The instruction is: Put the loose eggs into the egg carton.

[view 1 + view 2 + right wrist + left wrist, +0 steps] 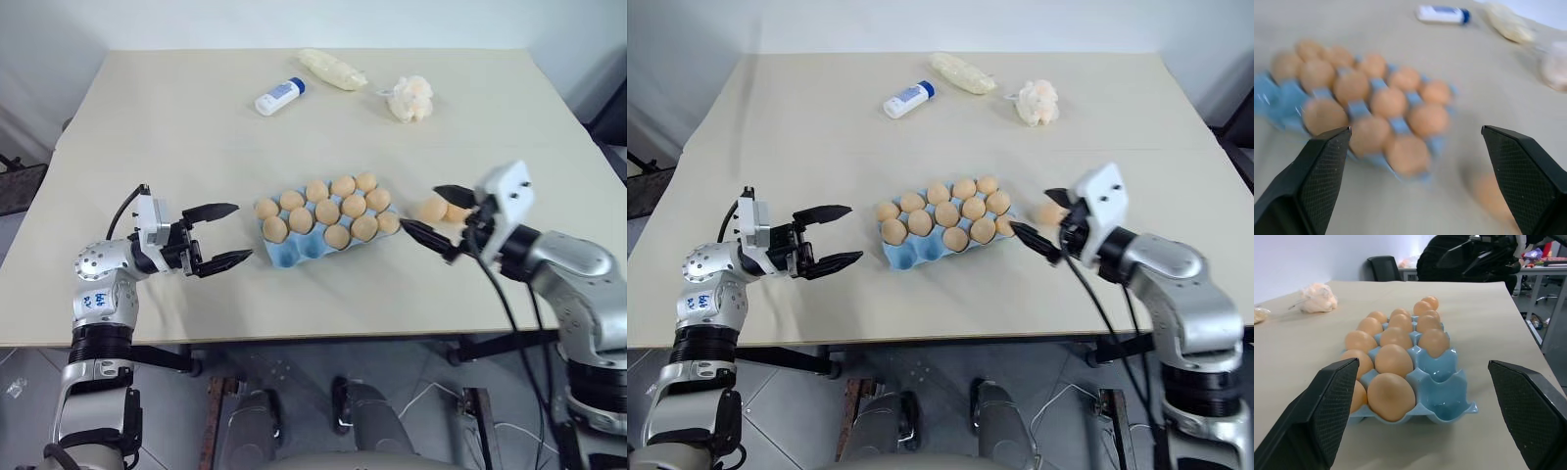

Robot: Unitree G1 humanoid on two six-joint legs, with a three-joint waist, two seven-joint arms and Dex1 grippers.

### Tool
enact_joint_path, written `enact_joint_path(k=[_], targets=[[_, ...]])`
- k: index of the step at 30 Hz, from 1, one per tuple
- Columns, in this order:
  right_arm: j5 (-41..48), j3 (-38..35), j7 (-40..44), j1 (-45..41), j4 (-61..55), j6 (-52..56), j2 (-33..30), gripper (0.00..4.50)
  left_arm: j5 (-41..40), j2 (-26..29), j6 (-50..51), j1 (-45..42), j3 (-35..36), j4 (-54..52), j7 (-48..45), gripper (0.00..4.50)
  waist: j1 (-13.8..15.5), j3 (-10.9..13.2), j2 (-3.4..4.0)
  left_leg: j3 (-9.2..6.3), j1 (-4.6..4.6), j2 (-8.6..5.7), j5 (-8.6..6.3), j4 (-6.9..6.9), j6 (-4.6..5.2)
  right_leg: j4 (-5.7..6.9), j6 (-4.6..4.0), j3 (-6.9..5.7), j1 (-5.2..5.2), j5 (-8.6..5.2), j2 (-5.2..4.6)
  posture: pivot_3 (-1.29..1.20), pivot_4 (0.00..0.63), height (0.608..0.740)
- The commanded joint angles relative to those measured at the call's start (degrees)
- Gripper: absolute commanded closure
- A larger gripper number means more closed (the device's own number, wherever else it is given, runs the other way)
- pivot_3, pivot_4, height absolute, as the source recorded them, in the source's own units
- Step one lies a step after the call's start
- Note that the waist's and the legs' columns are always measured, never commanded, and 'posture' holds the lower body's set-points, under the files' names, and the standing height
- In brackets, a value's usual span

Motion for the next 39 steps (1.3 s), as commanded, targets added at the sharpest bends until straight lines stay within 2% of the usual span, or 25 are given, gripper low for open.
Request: enact_joint_path(k=[1,7,15,20,28,39], targets=[[0.3,-5.2,3.9,2.5,4.1,-5.0,-3.2,0.04,-0.6,-0.2,-0.8,-1.4,0.3,0.3,-0.3,0.0,-0.1,0.0,0.0,0.02,0.01,0.01,0.0,0.01,0.0,0.0,0.01,0.02,0.0,0.0,0.02,0.0,0.15,0.74],[1.4,-9.8,9.6,6.6,10.5,-9.4,-6.3,0.04,-0.5,-0.2,-1.1,-2.1,0.4,1.4,-0.7,0.0,-0.2,0.0,0.0,0.03,0.07,0.09,0.02,0.03,-0.04,0.03,0.0,0.05,0.01,0.0,0.18,0.0,0.15,0.74],[-0.1,-8.2,10.8,4.6,17.0,-13.3,-6.8,0.04,-0.5,0.0,-1.0,-1.8,0.6,1.0,-0.8,0.0,-0.1,0.0,0.0,0.05,0.06,0.0,0.02,0.08,-0.03,0.03,0.07,0.09,0.03,0.04,0.13,0.0,0.15,0.74],[-3.7,-4.1,6.9,-2.8,23.9,-16.4,-3.9,0.04,-0.6,0.2,-0.8,-1.0,0.9,-0.1,-0.3,0.0,-0.3,0.0,0.0,0.09,0.08,0.08,0.04,0.14,-0.05,0.04,0.05,0.12,0.03,0.05,0.14,0.0,0.15,0.74],[-9.9,-0.7,-2.4,-15.3,42.2,-24.2,2.3,0.04,-0.8,0.1,-0.7,-0.7,1.0,-0.9,0.2,0.0,-0.2,0.0,0.01,0.14,0.06,0.0,0.04,0.11,-0.05,0.1,0.06,0.15,0.0,0.05,0.02,0.0,0.15,0.74],[-12.0,0.8,-6.2,-20.8,52.5,-27.8,6.9,0.04,-0.9,0.1,-0.6,0.1,1.1,-2.2,1.1,0.0,-0.3,0.0,0.02,0.14,0.08,0.04,0.05,0.17,-0.05,0.32,0.05,0.16,-0.01,0.05,-0.02,0.0,0.15,0.74]])
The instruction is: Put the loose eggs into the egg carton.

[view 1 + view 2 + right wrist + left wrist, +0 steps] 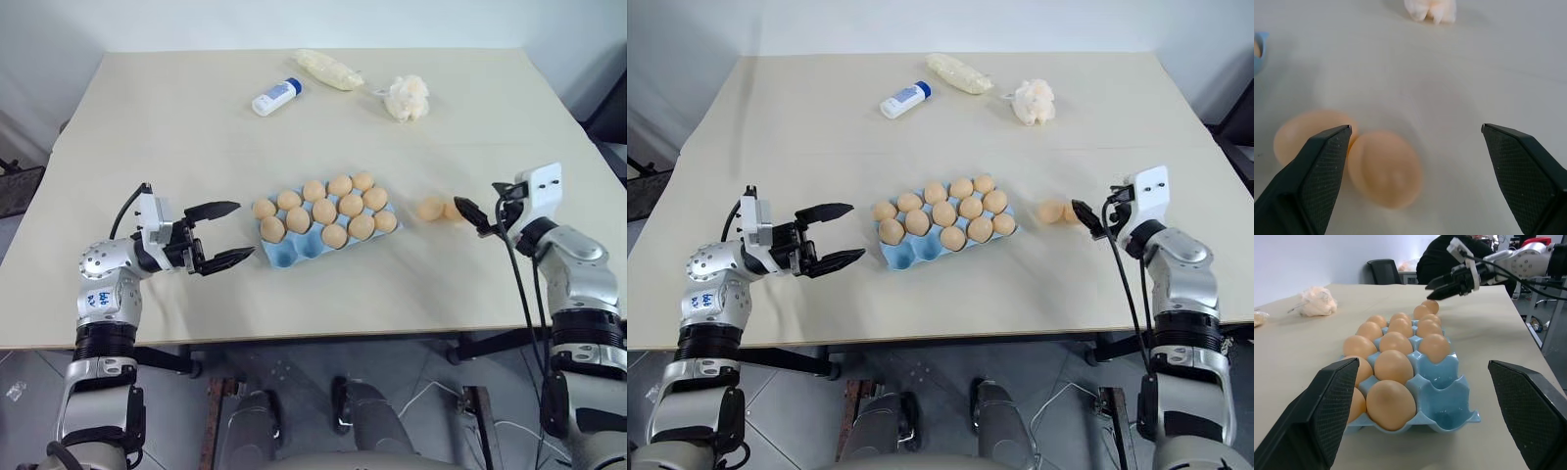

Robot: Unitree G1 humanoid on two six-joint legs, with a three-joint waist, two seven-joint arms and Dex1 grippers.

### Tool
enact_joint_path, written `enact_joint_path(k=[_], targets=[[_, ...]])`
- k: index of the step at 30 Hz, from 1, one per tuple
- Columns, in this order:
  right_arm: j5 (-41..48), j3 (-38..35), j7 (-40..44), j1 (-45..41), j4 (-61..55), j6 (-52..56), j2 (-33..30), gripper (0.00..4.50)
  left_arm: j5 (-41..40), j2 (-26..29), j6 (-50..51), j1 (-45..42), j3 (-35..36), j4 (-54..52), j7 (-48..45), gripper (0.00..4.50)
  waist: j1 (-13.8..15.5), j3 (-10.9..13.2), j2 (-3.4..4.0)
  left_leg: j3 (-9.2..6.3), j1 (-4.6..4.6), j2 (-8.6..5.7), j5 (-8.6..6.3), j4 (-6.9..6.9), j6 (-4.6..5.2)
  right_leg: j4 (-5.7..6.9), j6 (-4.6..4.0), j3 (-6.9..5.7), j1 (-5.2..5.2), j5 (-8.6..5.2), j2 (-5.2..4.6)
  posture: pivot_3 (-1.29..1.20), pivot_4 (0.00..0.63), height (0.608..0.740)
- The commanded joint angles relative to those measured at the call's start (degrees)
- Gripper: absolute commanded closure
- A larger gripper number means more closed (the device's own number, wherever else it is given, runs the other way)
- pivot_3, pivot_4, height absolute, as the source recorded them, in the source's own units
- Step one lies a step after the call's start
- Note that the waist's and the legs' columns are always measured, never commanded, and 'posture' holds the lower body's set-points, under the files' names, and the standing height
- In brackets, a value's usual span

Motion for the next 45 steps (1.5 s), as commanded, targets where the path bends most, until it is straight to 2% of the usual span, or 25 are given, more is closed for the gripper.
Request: enact_joint_path(k=[1,21,24,29,31,39,45], targets=[[-0.7,0.0,-1.2,-2.1,1.1,-1.6,0.1,0.04,-0.9,0.6,-0.3,0.2,1.0,-2.2,0.5,0.0,-0.1,0.0,0.0,0.01,0.01,0.0,0.0,0.03,0.0,0.04,0.0,0.01,-0.01,0.0,-0.01,0.0,0.15,0.74],[-3.9,1.9,-3.3,-9.1,16.3,-6.0,3.5,0.04,-0.9,0.5,0.1,0.6,0.9,-3.2,1.7,0.0,-1.4,0.0,0.01,0.0,0.07,0.05,0.07,0.1,-0.01,0.22,-0.01,0.03,0.0,-0.01,-0.04,0.0,0.15,0.74],[-3.6,1.6,-3.8,-9.7,17.0,-5.1,3.8,0.58,-1.0,0.6,0.1,0.9,1.0,-3.7,2.0,0.0,-1.4,0.0,0.01,-0.01,0.07,0.05,0.07,0.07,-0.01,0.22,-0.01,0.03,-0.01,-0.01,-0.03,0.0,0.15,0.74],[-3.2,1.5,-3.6,-8.5,14.2,-5.0,4.0,2.23,-1.2,0.9,0.3,1.5,1.2,-4.3,2.3,0.0,-1.5,0.0,0.01,-0.01,0.07,0.08,0.07,0.08,-0.02,0.23,-0.01,0.04,-0.01,-0.01,-0.04,0.0,0.15,0.74],[-3.0,1.3,-3.8,-8.2,13.3,-4.6,4.0,2.49,-1.2,0.9,0.5,1.6,1.2,-4.5,2.4,0.0,-1.5,0.0,0.01,-0.01,0.07,0.08,0.08,0.09,-0.02,0.24,-0.01,0.04,-0.01,-0.01,-0.05,0.0,0.15,0.74],[-1.5,0.6,-4.7,-3.2,-5.3,1.6,2.8,2.67,-1.2,0.8,0.6,1.6,1.2,-4.5,2.5,0.0,-1.4,0.0,0.02,-0.02,0.06,0.14,0.08,0.05,-0.02,0.24,-0.01,0.05,-0.03,-0.01,-0.06,0.0,0.15,0.74],[1.6,4.0,-3.8,0.3,-27.9,14.4,4.0,2.71,-1.2,1.2,0.9,1.3,1.1,-4.0,1.4,0.0,-1.4,0.0,0.02,-0.03,0.06,0.18,0.08,0.02,-0.03,0.25,-0.03,0.05,-0.05,-0.02,-0.06,0.0,0.15,0.74]])
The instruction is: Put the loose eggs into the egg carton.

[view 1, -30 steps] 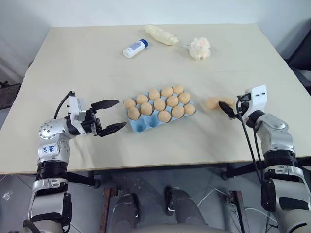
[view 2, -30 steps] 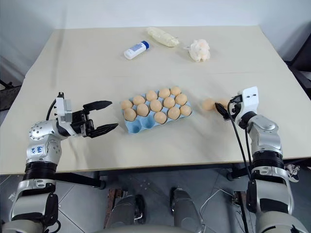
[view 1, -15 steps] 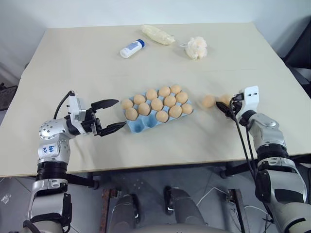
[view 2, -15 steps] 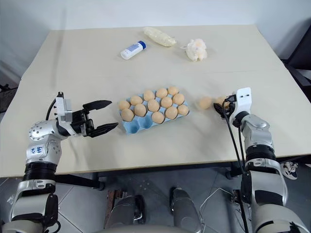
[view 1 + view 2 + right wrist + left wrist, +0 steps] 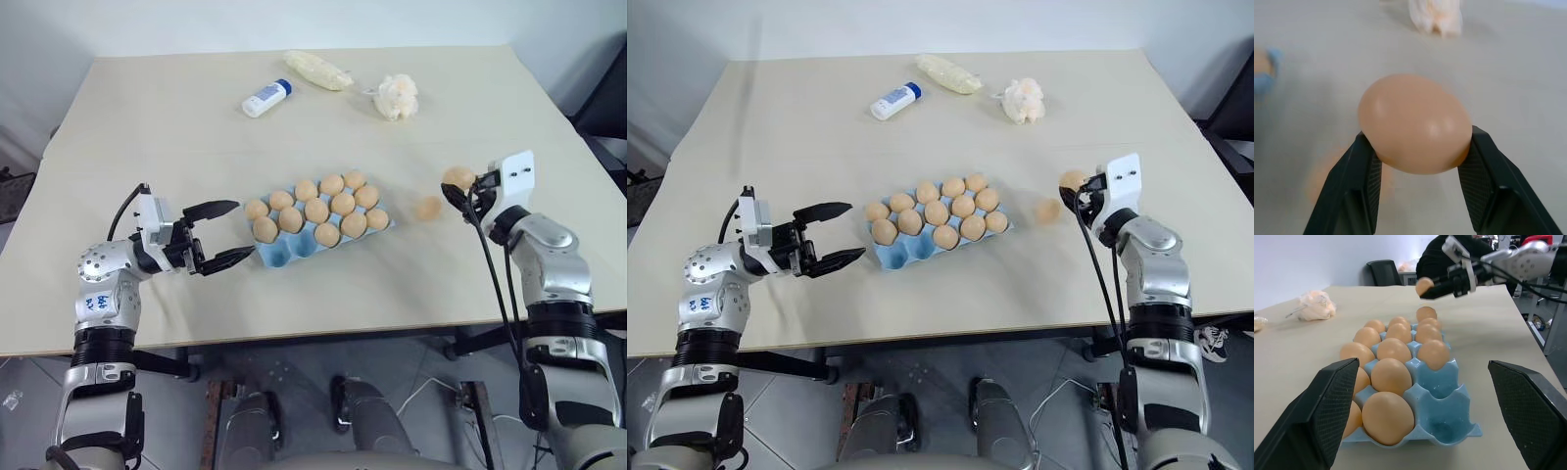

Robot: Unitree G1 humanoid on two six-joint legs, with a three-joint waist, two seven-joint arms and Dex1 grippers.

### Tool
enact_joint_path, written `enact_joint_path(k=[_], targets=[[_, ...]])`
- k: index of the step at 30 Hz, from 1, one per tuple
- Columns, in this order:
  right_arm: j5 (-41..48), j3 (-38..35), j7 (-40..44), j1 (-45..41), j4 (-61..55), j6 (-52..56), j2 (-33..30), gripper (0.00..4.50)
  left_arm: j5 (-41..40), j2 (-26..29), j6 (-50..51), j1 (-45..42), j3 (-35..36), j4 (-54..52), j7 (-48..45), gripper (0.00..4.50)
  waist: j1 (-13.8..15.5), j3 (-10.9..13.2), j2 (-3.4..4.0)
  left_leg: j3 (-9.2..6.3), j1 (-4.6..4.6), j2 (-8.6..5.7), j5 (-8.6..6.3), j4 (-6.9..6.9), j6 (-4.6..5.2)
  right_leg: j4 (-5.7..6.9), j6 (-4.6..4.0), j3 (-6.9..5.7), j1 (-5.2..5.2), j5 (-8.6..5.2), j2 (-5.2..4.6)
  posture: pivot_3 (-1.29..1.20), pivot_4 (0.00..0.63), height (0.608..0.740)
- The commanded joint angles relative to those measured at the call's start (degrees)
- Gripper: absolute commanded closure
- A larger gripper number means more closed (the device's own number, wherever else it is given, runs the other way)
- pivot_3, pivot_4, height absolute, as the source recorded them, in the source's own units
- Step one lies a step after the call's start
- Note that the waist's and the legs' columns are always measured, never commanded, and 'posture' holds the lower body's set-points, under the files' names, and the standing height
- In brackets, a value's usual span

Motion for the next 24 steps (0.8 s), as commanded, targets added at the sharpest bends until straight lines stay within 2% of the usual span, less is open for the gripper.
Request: enact_joint_path(k=[1,4,8,12,16,23,24], targets=[[3.0,2.5,-0.2,1.2,-13.4,7.5,0.9,2.71,-1.2,1.2,0.1,-0.2,1.0,-1.1,-0.8,0.0,0.0,0.0,0.0,0.0,0.0,0.02,0.0,0.0,0.0,0.0,-0.01,0.0,0.0,0.0,0.01,0.0,0.15,0.74],[4.6,4.6,-1.3,2.2,-21.3,12.7,3.0,2.71,-1.3,1.6,0.2,-0.3,1.2,-0.9,-1.2,0.0,0.0,0.0,0.0,-0.02,0.0,0.05,0.0,-0.03,-0.01,-0.01,-0.07,-0.02,-0.01,-0.04,0.02,0.0,0.15,0.74],[8.3,16.1,-3.6,3.3,-34.7,22.6,12.2,2.71,-1.5,3.2,-0.2,0.0,1.9,0.4,-2.9,0.0,-0.1,0.0,0.0,-0.03,-0.02,0.06,-0.01,-0.1,-0.01,-0.01,-0.12,-0.04,-0.07,-0.07,0.02,0.0,0.15,0.74],[7.1,20.2,-5.0,2.3,-34.7,25.8,15.2,2.71,-1.4,3.8,-0.7,0.2,2.4,1.0,-3.3,0.0,0.2,0.0,-0.01,-0.09,-0.04,0.08,0.0,-0.13,-0.04,0.03,-0.23,-0.14,-0.1,-0.13,0.03,0.0,0.15,0.74],[4.6,25.0,-4.7,1.6,-31.6,24.5,16.1,2.71,-1.4,4.0,-1.0,1.0,2.9,0.5,-2.9,0.0,0.5,0.0,-0.06,-0.12,-0.12,-0.03,-0.03,-0.1,0.02,-0.1,-0.16,-0.18,-0.07,-0.09,-0.13,0.0,0.15,0.74],[1.9,28.0,-3.4,0.6,-27.8,23.4,16.0,2.71,-2.0,3.9,-0.8,3.6,3.8,-2.3,-1.7,0.0,0.1,0.0,-0.06,-0.14,-0.12,0.02,-0.04,-0.18,0.01,-0.12,-0.2,-0.2,-0.08,-0.12,-0.03,0.0,0.15,0.74],[1.7,28.0,-3.3,0.6,-27.6,23.3,16.0,2.02,-2.0,3.9,-0.7,4.0,3.9,-2.8,-1.5,0.0,0.1,0.0,-0.06,-0.13,-0.12,0.05,-0.04,-0.18,0.0,-0.11,-0.21,-0.19,-0.09,-0.12,-0.01,0.0,0.15,0.74]])
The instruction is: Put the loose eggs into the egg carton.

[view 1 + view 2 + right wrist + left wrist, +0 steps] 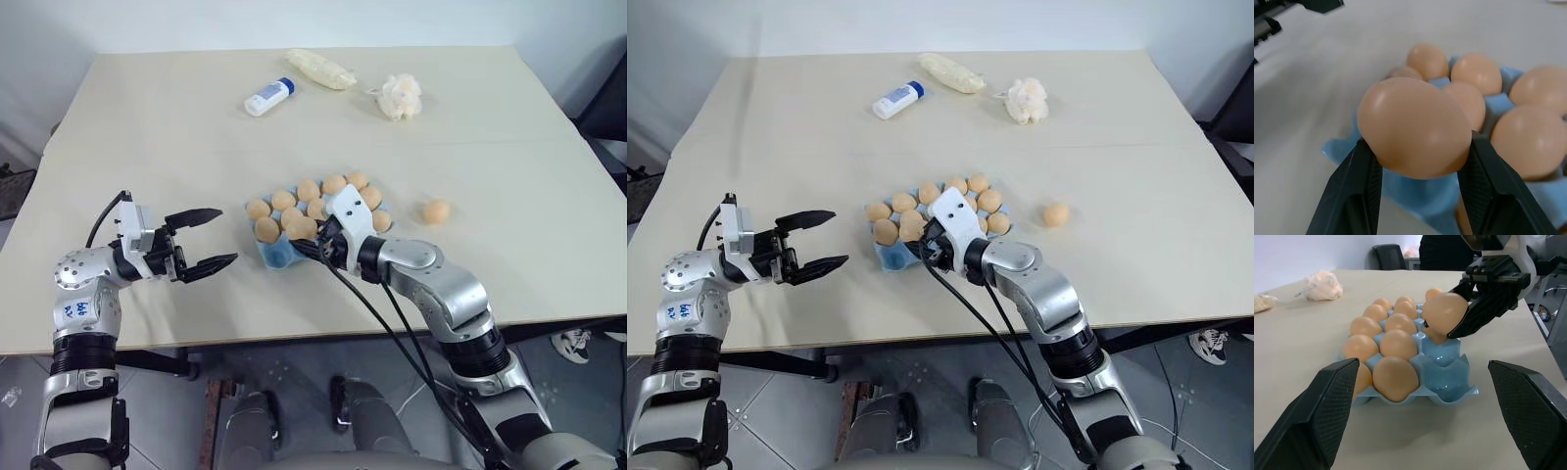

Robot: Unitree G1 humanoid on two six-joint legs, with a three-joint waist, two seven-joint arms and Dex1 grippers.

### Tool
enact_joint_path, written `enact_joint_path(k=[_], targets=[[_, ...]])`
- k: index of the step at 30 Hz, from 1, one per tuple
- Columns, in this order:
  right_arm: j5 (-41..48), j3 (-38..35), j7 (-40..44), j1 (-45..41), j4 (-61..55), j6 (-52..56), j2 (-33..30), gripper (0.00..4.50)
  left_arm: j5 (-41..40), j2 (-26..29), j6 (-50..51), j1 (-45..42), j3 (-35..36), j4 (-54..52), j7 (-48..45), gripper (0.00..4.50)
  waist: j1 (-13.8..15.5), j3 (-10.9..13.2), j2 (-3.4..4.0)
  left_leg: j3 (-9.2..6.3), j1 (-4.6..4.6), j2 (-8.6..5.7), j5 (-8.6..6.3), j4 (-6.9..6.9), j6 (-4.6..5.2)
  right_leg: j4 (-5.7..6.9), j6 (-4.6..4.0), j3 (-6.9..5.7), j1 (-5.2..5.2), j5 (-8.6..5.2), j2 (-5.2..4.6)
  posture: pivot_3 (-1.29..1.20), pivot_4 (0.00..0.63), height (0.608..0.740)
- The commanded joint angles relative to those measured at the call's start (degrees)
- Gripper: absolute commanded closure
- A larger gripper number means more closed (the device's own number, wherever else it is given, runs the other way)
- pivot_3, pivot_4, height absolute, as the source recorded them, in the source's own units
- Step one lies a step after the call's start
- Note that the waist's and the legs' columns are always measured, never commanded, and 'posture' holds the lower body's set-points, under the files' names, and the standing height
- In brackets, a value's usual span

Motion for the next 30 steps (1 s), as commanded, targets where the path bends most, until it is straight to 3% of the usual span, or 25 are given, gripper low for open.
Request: enact_joint_path(k=[1,6,13,18,23,30], targets=[[-0.9,0.6,0.8,-1.2,-0.3,-1.7,0.1,1.73,-1.8,0.3,-0.4,1.1,1.7,-3.3,0.7,0.0,0.0,0.0,0.0,0.0,0.02,0.0,0.0,0.0,-0.01,0.02,-0.01,0.01,0.0,0.0,0.01,0.0,0.15,0.74],[-0.8,0.3,1.8,-1.4,-1.1,-2.2,-0.1,0.05,-2.3,0.3,-0.2,2.1,1.7,-4.4,1.5,0.0,0.0,0.0,0.0,0.0,0.03,0.0,0.0,0.03,-0.03,0.05,-0.01,0.0,0.01,-0.01,-0.02,0.0,0.15,0.74],[0.9,-2.2,3.1,-1.6,-4.9,-0.5,-1.4,0.05,-2.3,0.0,-0.5,1.6,1.3,-3.9,1.6,0.0,0.0,0.0,0.0,0.0,0.02,0.0,0.0,-0.02,-0.04,0.0,-0.01,0.0,0.0,-0.01,-0.01,0.0,0.15,0.74],[6.1,-9.6,5.4,-0.8,-10.2,2.4,-5.6,0.05,-2.4,0.1,-0.5,1.4,1.3,-3.6,1.1,0.0,0.2,0.0,0.0,0.0,0.01,-0.01,-0.01,-0.03,-0.05,-0.03,-0.02,0.0,0.0,-0.01,-0.02,0.0,0.15,0.74],[9.0,-20.6,11.1,6.6,-12.3,2.2,-19.2,0.05,-2.1,0.8,-1.7,0.7,2.0,0.2,-0.4,0.0,1.2,0.0,0.0,-0.06,-0.01,-0.05,-0.05,-0.05,-0.06,-0.19,0.0,-0.07,0.04,-0.02,-0.01,0.0,0.15,0.74],[11.6,-33.7,16.0,18.0,-11.6,-1.2,-29.1,0.05,-3.3,0.5,-3.4,1.0,3.7,3.2,-3.1,0.0,1.5,0.0,-0.01,-0.03,0.0,-0.1,-0.15,-0.1,-0.15,-0.37,-0.03,-0.07,0.05,-0.05,0.18,0.0,0.15,0.74]])
